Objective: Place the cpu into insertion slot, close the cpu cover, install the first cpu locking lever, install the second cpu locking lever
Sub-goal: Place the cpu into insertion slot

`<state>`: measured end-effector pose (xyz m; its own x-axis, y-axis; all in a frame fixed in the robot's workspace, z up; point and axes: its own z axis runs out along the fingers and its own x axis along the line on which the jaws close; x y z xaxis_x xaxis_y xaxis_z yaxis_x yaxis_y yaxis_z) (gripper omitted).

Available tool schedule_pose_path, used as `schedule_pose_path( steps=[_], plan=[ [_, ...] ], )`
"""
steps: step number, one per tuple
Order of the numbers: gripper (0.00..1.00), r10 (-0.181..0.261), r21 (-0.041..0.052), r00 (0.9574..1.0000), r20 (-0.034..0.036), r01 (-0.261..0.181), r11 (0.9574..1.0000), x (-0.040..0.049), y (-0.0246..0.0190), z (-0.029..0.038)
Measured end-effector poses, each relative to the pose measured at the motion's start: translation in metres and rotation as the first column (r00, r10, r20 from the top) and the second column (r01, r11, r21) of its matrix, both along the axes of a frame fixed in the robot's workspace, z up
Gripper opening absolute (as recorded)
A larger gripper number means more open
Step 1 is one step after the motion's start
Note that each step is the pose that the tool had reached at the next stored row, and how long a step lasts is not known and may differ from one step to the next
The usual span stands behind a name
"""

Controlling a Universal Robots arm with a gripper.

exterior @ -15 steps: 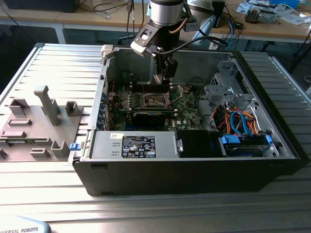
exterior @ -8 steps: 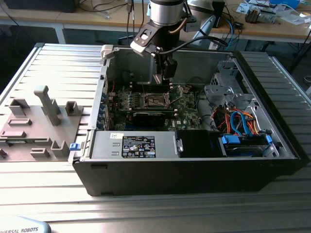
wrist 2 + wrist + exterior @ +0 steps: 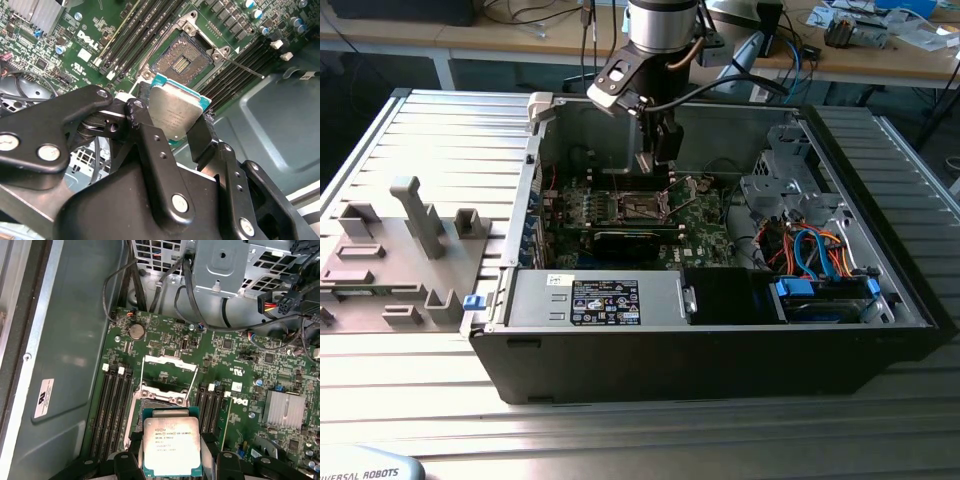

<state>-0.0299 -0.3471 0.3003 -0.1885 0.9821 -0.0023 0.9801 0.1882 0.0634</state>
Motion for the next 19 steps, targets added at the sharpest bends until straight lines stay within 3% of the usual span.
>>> schedule_pose_path(
  steps=[19],
  plan=[
    [0.54,-0.016,0.0,0.9999,0.0,0.016,0.9999,0.0,0.0,-0.0005]
  ],
)
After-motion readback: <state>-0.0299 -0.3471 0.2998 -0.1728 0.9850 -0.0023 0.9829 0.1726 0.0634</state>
